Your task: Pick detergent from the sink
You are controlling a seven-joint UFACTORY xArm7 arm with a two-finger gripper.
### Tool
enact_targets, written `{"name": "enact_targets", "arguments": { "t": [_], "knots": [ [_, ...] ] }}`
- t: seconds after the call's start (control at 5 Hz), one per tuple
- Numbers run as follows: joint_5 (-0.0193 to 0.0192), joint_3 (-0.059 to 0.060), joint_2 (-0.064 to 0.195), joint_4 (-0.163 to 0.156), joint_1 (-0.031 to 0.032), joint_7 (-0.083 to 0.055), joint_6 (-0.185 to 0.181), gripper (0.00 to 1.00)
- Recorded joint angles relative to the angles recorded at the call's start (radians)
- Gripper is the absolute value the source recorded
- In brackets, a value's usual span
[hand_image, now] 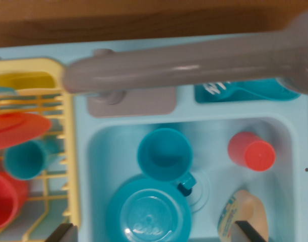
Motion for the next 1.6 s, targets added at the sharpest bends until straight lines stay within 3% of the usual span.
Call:
{"name": "enact_targets", "arguments": {
  "t": [0.2, 0.4, 0.6, 0.8, 1.0, 1.2, 1.4, 1.6],
  "knots": [
    [0.0, 0.0, 0.0, 0.0, 0.0, 0.0, 0.0, 0.0],
    [0.0002, -0.01, 0.006, -0.044, -0.0091, -0.01, -0.047, 0.0],
    [0.0002, -0.01, 0.006, -0.044, -0.0091, -0.01, -0.047, 0.0],
    [0.0004, -0.02, 0.013, -0.088, -0.0184, -0.02, -0.094, 0.0],
    [0.0004, -0.02, 0.013, -0.088, -0.0184, -0.02, -0.094, 0.0],
    [0.0007, -0.029, 0.019, -0.133, -0.0277, -0.03, -0.143, 0.0],
    [0.0007, -0.029, 0.019, -0.133, -0.0277, -0.03, -0.143, 0.0],
    [0.0009, -0.039, 0.025, -0.175, -0.0365, -0.039, -0.188, 0.0]
  ]
}}
